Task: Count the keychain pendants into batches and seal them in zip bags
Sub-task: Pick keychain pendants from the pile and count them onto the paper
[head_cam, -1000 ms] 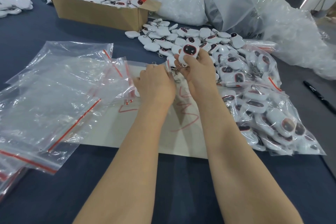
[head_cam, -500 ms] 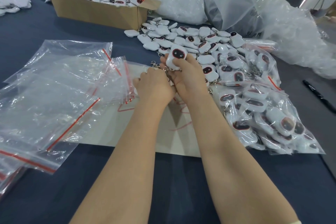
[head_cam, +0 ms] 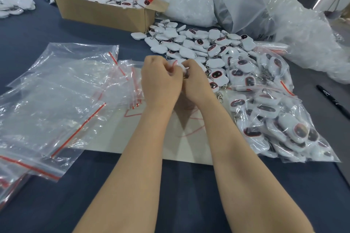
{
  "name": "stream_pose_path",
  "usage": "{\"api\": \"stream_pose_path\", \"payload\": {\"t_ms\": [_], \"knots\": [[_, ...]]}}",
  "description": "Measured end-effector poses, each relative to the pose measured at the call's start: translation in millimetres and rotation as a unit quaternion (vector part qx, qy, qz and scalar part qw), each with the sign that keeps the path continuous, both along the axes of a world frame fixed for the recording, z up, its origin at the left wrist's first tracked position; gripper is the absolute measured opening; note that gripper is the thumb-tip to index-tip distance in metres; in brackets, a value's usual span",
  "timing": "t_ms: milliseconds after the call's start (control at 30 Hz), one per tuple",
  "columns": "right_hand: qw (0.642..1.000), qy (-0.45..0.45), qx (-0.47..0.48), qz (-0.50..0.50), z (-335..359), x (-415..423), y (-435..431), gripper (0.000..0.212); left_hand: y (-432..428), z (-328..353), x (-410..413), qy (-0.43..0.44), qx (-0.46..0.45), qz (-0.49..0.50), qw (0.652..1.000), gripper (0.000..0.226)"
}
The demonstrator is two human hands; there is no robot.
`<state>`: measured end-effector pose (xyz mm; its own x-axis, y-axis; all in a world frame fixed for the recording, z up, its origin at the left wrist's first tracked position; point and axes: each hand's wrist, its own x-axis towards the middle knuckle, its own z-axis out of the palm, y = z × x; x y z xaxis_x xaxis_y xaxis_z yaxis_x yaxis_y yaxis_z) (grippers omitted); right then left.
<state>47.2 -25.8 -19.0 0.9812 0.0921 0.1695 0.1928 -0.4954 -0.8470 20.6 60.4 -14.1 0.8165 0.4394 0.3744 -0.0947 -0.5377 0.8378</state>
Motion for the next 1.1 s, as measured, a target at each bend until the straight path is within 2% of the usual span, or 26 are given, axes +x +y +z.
{"api": "stream_pose_path", "payload": {"t_ms": [67, 133, 233, 333, 400, 433, 467, 533, 600, 667, 833, 933, 1000, 1100], "knots": [[0.997, -0.041, -0.068, 0.009, 2.9, -0.3, -2.7, 0.028, -5.3, 0.3, -1.6, -0.012, 0.003, -0.021, 1.000, 0.016], [0.994, -0.050, -0.097, 0.012, 5.1, -0.6, -2.2, 0.040, -8.1, 0.2, -2.7, -0.005, 0.009, -0.025, 1.000, 0.016], [0.997, 0.026, 0.038, 0.055, 6.4, -4.9, -1.9, 0.040, -7.9, 1.1, -3.0, 0.000, 0.020, -0.011, 1.000, 0.015], [0.975, 0.113, 0.144, 0.126, 11.6, -10.0, -3.7, 0.029, -4.0, 2.1, -2.6, 0.003, 0.003, -0.009, 1.000, 0.013], [0.973, 0.124, 0.166, 0.099, 18.0, -10.0, -5.2, 0.028, -0.8, 1.6, -1.6, 0.015, -0.004, -0.009, 1.000, 0.011], [0.986, 0.096, 0.127, 0.052, 20.5, -8.4, -6.9, 0.028, 0.0, 0.6, -0.8, 0.027, 0.002, -0.012, 1.000, 0.010], [0.997, 0.056, 0.050, -0.009, 22.4, -6.3, -10.3, 0.026, 0.0, -0.8, -0.2, 0.047, 0.013, -0.023, 0.999, 0.009], [0.983, 0.003, -0.133, -0.130, 22.7, -1.3, -21.1, 0.019, -2.2, -5.1, 0.4, 0.104, 0.051, -0.059, 0.992, 0.010], [0.949, 0.047, -0.259, -0.171, 21.9, 2.4, -32.0, 0.026, -6.0, -10.1, 0.7, 0.143, 0.083, -0.087, 0.982, 0.012], [0.928, 0.102, -0.324, -0.155, 21.2, 4.0, -36.4, 0.035, -8.8, -12.7, 1.0, 0.149, 0.094, -0.090, 0.980, 0.015], [0.929, 0.044, -0.352, -0.105, 18.9, 2.6, -27.8, 0.035, -11.7, -12.4, -0.2, 0.138, 0.070, -0.083, 0.984, 0.021], [0.925, 0.049, -0.363, -0.103, 12.3, 3.1, -26.9, 0.039, -11.8, -11.7, -0.8, 0.138, 0.054, -0.086, 0.985, 0.013], [0.939, 0.040, -0.319, -0.125, 9.9, 4.5, -30.7, 0.033, -11.3, -10.8, -1.0, 0.141, 0.044, -0.086, 0.985, 0.020], [0.970, -0.023, -0.173, -0.171, 11.8, 4.6, -32.1, 0.025, -11.4, -10.4, -1.2, 0.145, 0.036, -0.089, 0.985, 0.025]]}}
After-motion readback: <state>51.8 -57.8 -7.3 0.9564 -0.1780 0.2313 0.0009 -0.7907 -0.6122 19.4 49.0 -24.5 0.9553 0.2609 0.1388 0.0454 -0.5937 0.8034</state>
